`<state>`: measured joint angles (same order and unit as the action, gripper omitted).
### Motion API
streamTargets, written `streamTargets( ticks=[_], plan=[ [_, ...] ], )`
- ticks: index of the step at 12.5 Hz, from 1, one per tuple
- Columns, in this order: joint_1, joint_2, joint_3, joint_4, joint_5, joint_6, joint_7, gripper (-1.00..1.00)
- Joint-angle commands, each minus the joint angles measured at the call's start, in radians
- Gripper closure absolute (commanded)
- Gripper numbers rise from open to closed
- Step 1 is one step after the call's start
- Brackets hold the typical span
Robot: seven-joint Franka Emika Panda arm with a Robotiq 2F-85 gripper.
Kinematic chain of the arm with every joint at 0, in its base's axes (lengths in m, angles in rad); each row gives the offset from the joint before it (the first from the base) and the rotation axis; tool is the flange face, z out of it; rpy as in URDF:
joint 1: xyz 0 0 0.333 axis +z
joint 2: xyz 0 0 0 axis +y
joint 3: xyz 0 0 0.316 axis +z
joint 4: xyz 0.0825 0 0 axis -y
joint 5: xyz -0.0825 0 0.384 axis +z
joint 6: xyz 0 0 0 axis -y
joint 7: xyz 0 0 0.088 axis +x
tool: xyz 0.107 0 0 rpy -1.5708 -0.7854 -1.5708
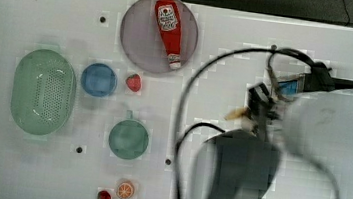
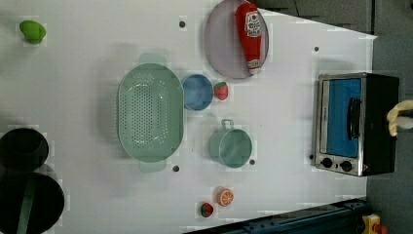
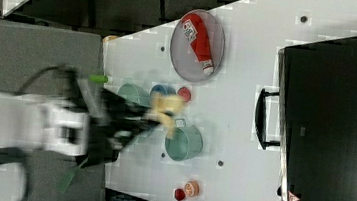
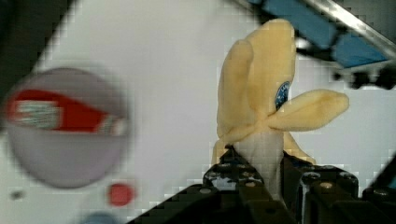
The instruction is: Pick banana from table and place on oven.
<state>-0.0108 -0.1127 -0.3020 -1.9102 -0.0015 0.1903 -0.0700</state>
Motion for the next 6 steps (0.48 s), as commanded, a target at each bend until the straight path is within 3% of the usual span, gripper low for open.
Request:
streamTargets(
  ticks=[1, 6],
  plan=[
    [-0.043, 0.074, -0.161, 0.021, -0.009, 0.068, -0.309, 0.62],
    [-0.045, 0.215, -0.328, 0.033, -0.006, 0.266, -0.691, 0.62]
  ],
)
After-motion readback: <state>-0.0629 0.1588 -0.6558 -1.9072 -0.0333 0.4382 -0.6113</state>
